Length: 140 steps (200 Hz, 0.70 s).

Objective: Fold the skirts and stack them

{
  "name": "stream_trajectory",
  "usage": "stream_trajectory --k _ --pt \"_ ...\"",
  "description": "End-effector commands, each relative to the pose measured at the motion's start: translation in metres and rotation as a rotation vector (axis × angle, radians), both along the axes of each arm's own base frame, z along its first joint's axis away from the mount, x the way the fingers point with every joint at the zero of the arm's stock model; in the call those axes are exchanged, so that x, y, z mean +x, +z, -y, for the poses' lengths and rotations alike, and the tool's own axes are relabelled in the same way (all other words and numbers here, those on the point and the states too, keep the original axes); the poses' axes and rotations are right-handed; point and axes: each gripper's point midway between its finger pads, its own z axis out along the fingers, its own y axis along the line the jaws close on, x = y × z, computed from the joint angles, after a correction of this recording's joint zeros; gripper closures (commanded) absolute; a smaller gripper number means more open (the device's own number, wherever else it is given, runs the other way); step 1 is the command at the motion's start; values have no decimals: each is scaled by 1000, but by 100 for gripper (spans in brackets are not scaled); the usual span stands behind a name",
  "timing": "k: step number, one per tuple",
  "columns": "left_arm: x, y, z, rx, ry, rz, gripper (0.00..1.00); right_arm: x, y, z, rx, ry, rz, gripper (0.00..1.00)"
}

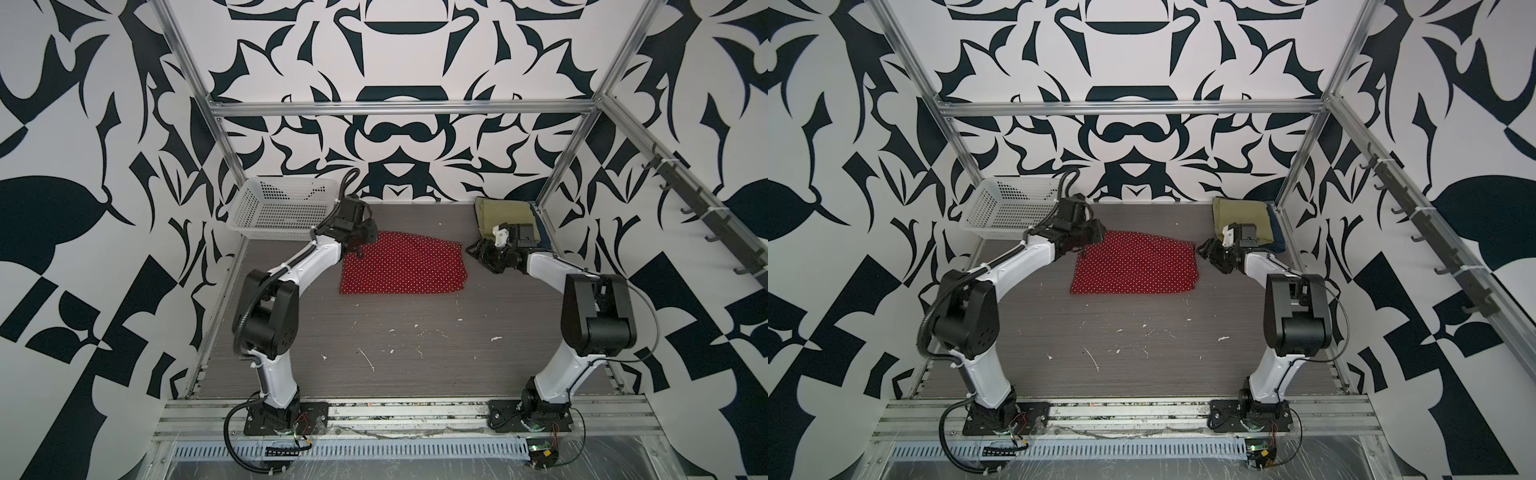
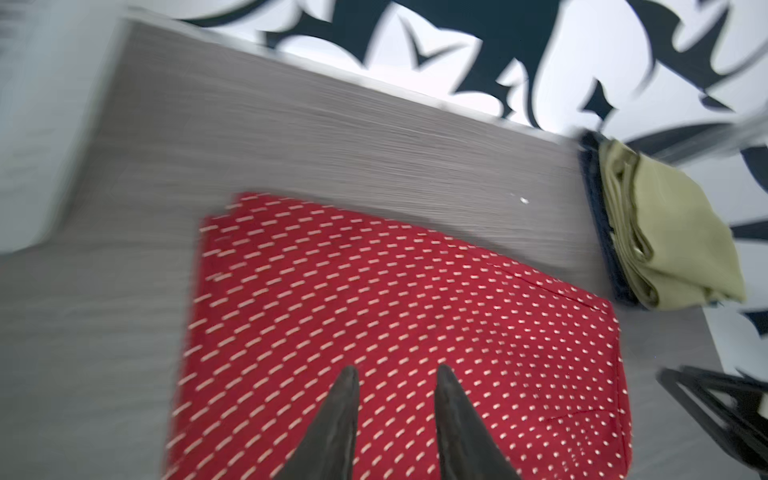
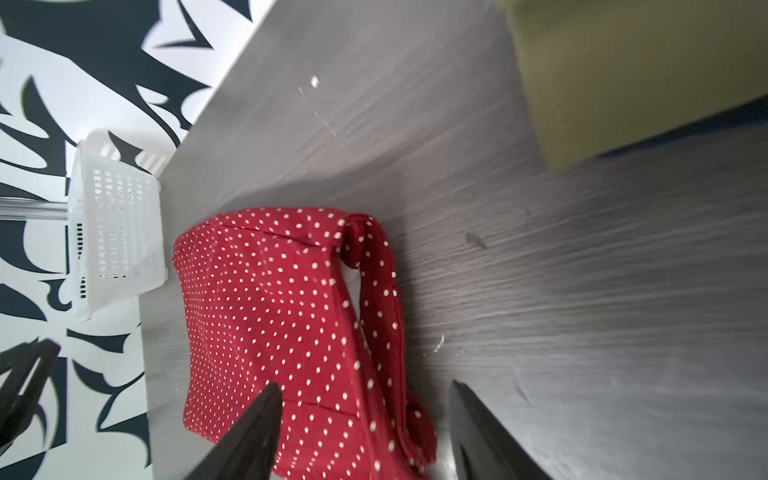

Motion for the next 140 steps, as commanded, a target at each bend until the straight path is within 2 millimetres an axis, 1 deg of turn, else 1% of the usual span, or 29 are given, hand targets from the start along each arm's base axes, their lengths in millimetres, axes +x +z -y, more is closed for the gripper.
stream_trajectory --k 1,19,34,52,65,78,86,114,125,140 --pt "-9 -35 49 11 -146 -57 62 9 7 -17 77 56 27 32" --pt "-9 -53 80 5 -211 -70 58 11 -5 -20 95 64 9 31" --pt "-11 -69 100 -9 -254 -89 58 12 -15 -25 122 80 -5 22" --pt "-16 -87 120 -34 -288 -110 58 11 -20 -33 142 103 -12 22" --pt "-21 -100 134 -40 -318 -128 58 9 -25 -38 143 117 -19 25" --pt "-25 -113 141 -31 -331 -151 59 7 -29 -41 153 120 -23 30" --pt "-28 -120 143 -31 -338 -158 60 7 -32 -43 165 120 -27 35" --pt "-32 -143 144 -29 -334 -196 63 8 -38 -44 193 98 -21 48" --pt "-34 -147 142 -22 -335 -208 64 10 -39 -45 200 93 -21 58" --pt "-36 -148 137 -6 -325 -208 66 12 -38 -45 215 85 -11 79"
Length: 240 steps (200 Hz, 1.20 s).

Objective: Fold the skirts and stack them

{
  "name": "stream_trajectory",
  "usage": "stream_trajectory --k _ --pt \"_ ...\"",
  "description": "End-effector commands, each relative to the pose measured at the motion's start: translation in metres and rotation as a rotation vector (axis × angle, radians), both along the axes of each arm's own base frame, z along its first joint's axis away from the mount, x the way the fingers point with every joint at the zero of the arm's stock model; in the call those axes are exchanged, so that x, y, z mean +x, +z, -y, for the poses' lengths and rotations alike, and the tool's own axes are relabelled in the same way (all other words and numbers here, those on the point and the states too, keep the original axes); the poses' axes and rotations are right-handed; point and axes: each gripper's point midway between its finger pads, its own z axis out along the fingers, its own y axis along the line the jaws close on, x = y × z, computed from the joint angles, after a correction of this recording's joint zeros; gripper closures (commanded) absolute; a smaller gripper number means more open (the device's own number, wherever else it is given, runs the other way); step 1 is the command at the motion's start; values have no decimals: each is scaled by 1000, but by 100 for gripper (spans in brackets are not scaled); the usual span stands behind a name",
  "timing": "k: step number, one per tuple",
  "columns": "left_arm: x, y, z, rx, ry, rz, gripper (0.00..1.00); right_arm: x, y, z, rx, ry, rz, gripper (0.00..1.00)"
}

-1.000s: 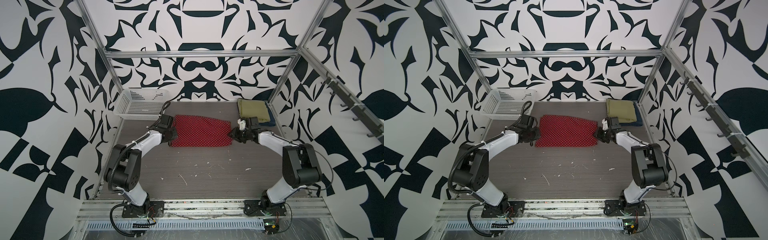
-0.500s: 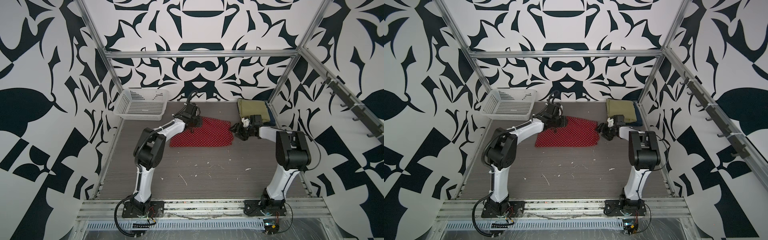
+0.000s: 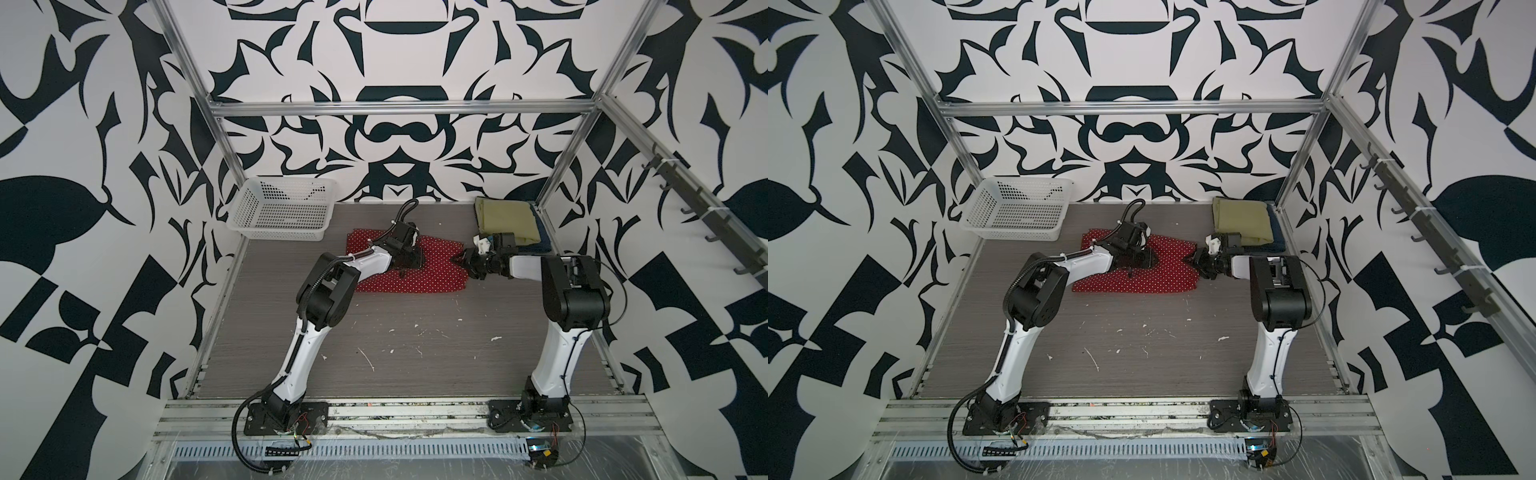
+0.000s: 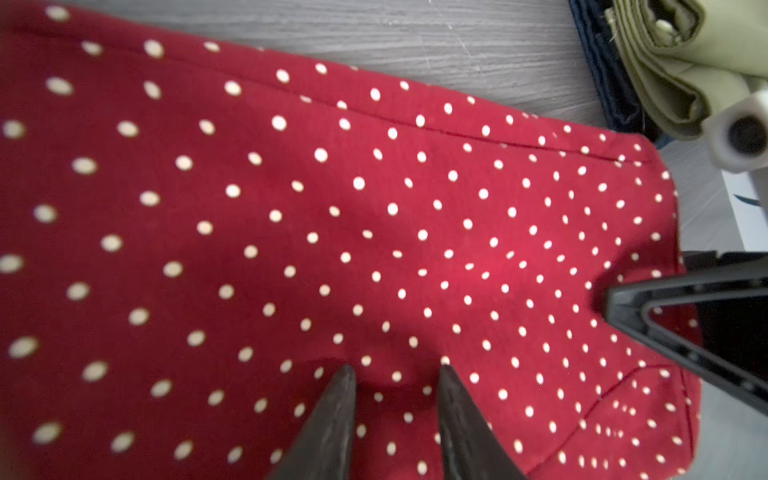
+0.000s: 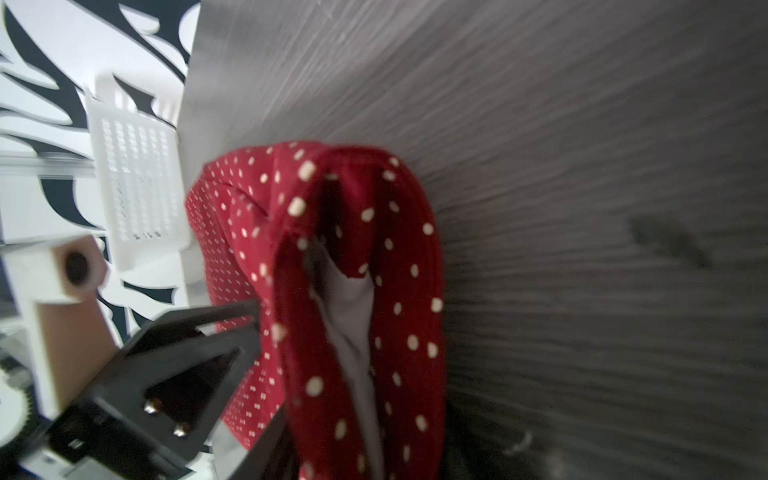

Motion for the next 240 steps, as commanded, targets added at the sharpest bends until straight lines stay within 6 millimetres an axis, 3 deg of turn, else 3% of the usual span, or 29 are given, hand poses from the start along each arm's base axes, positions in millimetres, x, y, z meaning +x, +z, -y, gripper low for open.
stream_trajectory --k 1,15,29,60,73,99,142,165,178,194,240 --pt "-10 -26 -5 38 -1 -54 66 5 8 -5 39 -6 34 80" --pt "-11 -17 -12 49 16 -34 66 5 12 -3 28 -17 40 92" --pt "-9 4 -16 35 31 5 65 4 17 -2 19 -23 47 100" --pt "-13 56 -9 -42 18 75 67 1 20 1 -6 -27 44 100" --pt "-18 61 3 -64 -9 86 68 0 18 1 -7 -28 35 100" --pt "-25 30 23 -29 -61 20 86 -1 19 4 -16 -41 39 100" --pt "-38 5 45 -54 -95 -32 90 0 28 11 -54 -70 31 100" --pt "-46 -14 45 -52 -82 -73 92 3 33 15 -75 -80 38 100" --pt "-48 -24 37 -40 -51 -86 92 3 35 16 -76 -80 42 100" --pt "-46 -20 24 -39 -18 -83 92 3 35 16 -84 -77 37 100" --pt "-35 58 -51 -60 155 93 83 -10 42 30 -178 -72 5 100"
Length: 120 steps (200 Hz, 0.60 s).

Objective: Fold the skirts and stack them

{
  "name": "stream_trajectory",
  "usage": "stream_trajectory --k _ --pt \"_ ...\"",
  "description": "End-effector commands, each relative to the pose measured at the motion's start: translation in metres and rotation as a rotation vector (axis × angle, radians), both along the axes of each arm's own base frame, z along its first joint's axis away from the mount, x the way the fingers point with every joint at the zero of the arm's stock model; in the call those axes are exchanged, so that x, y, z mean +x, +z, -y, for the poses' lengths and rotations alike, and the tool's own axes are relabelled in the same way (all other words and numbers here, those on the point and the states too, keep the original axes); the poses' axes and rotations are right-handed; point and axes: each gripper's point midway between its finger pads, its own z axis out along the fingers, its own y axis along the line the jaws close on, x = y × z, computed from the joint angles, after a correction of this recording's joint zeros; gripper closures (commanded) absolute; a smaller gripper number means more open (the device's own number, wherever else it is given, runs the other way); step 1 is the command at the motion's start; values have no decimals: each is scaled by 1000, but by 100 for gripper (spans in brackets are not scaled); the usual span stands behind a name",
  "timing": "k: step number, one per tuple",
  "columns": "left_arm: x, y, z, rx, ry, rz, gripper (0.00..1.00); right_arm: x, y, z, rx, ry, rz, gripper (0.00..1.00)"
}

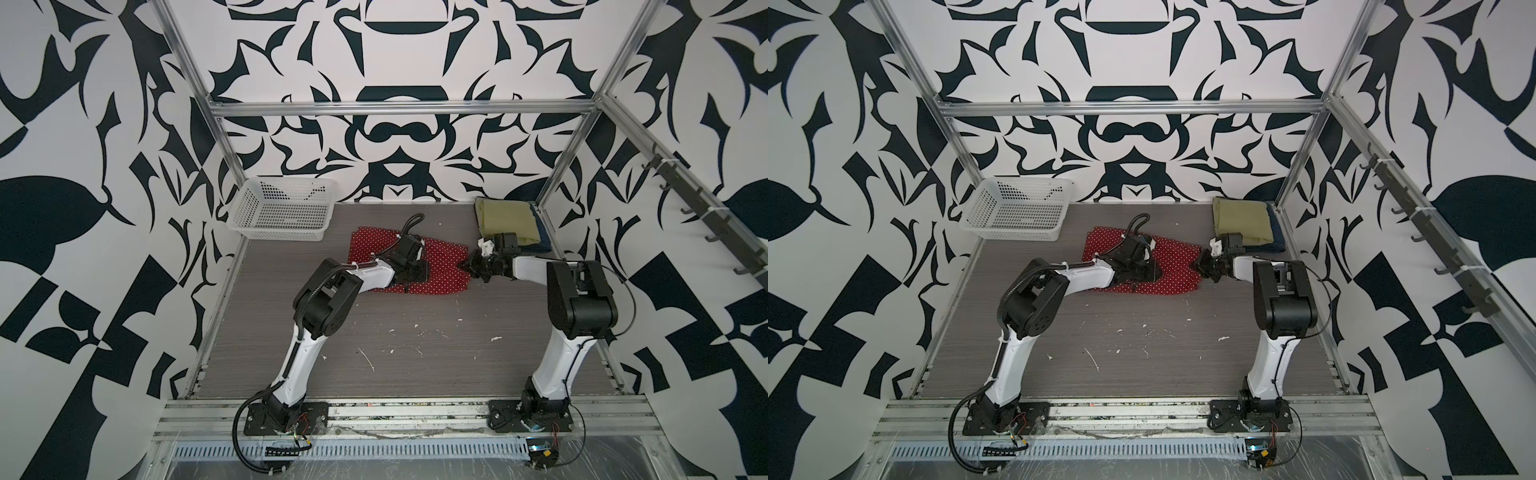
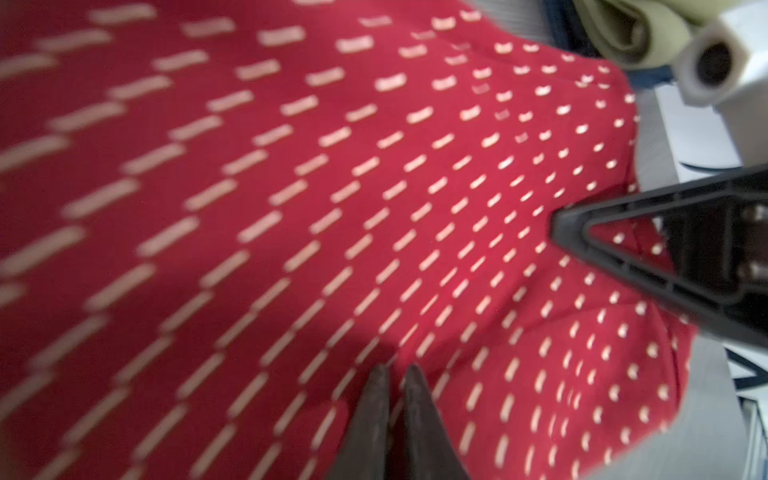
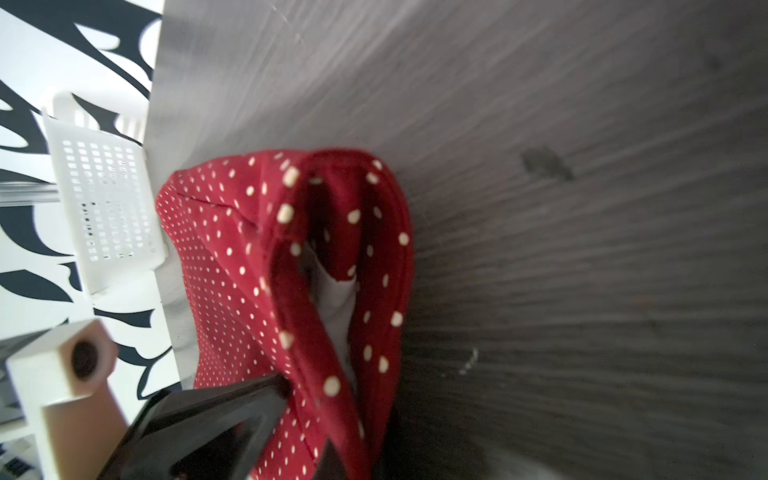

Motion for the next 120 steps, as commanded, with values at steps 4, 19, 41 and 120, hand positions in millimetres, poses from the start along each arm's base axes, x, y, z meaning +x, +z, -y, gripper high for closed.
stream_trajectory --k 4,19,41,120 --pt "18 61 -52 -7 148 138 82 5 36 16 -99 -2 58 100" --pt "20 71 -74 45 177 183 82 -3 43 28 -179 -2 31 100" --pt "23 57 -79 136 135 169 86 -10 60 42 -283 -4 23 100" --pt "9 -2 -6 159 17 131 91 -9 112 61 -437 -9 29 100"
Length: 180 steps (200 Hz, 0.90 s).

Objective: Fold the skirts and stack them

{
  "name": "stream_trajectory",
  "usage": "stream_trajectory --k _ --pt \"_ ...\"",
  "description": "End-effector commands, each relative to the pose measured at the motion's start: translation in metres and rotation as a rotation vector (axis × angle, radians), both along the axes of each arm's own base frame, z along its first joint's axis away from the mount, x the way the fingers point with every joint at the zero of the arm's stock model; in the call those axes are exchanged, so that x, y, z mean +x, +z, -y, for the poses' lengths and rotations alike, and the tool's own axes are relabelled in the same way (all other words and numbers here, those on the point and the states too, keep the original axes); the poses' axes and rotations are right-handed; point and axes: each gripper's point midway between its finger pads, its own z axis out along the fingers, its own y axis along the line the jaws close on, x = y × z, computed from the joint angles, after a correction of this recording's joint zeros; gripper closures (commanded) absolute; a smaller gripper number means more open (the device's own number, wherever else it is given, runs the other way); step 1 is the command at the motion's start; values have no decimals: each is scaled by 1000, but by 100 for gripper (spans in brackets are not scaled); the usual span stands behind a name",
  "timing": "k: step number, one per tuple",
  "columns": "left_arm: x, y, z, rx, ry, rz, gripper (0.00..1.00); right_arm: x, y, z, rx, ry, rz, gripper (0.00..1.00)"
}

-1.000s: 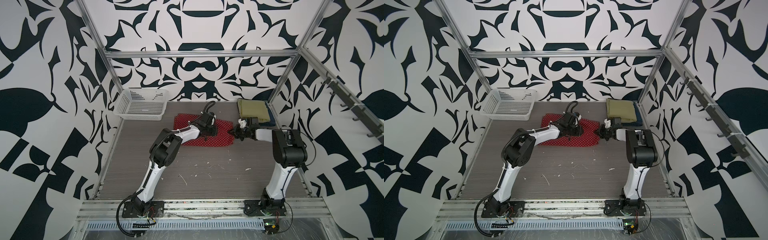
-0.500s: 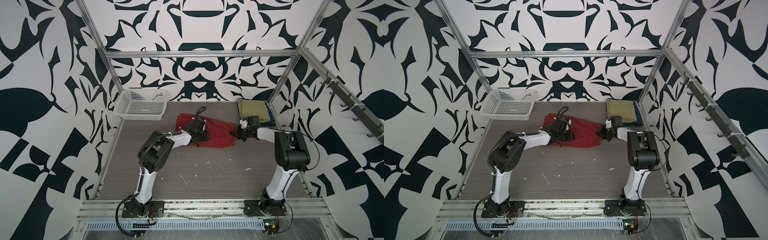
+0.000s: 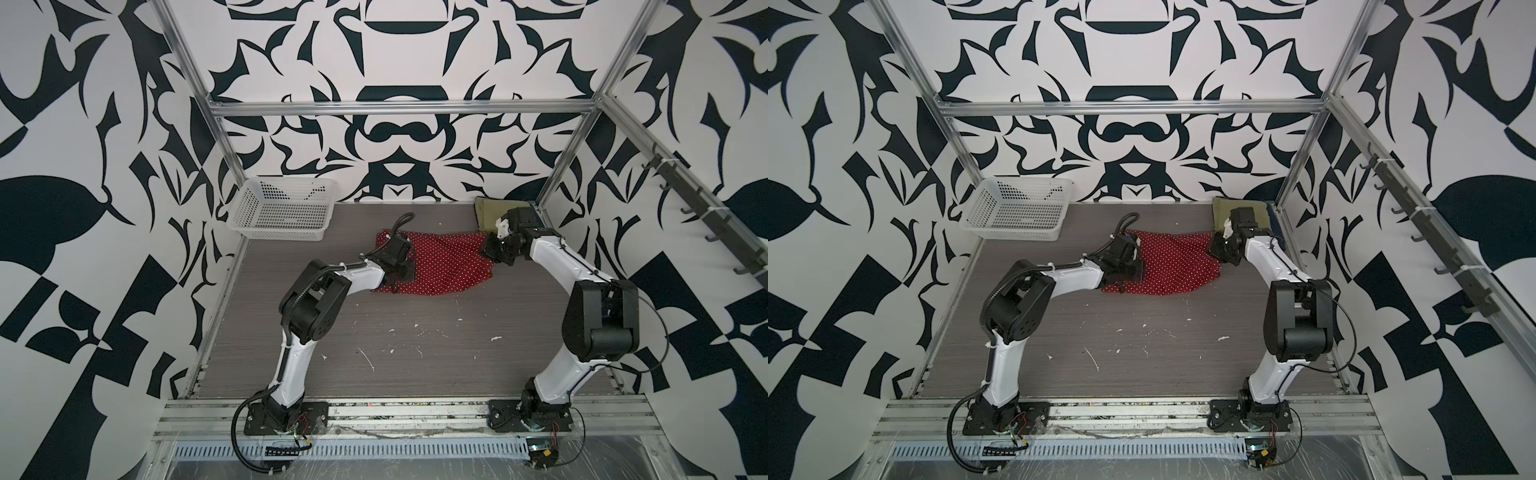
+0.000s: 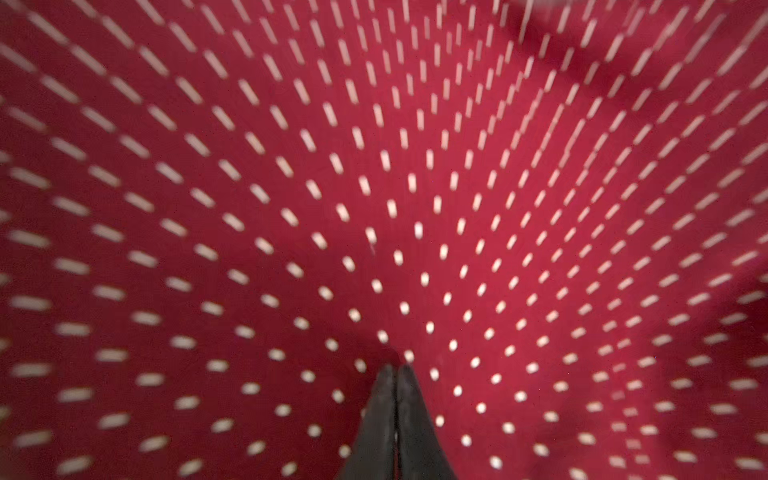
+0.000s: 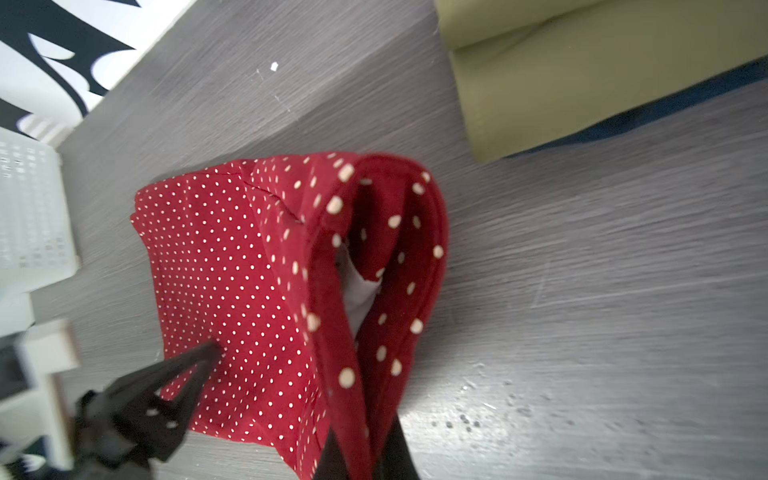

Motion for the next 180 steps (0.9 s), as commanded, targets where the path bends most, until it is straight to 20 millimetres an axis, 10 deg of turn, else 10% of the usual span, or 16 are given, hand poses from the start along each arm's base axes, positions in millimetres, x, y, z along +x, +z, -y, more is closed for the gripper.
stream_trajectory --k 1,45,96,139,180 --pt "0 9 21 -17 -31 11 91 -3 27 8 -78 2 7 100" --pt "-10 -5 33 -74 -53 -57 93 6 54 -24 -183 28 -6 100" --pt "-20 36 31 -152 -51 4 93 30 57 -88 -310 130 -50 100" --pt "-22 120 -44 -215 117 179 67 40 61 -103 -353 140 -39 100" --pt "2 61 -98 -289 227 -89 43 40 67 -118 -339 161 -23 100"
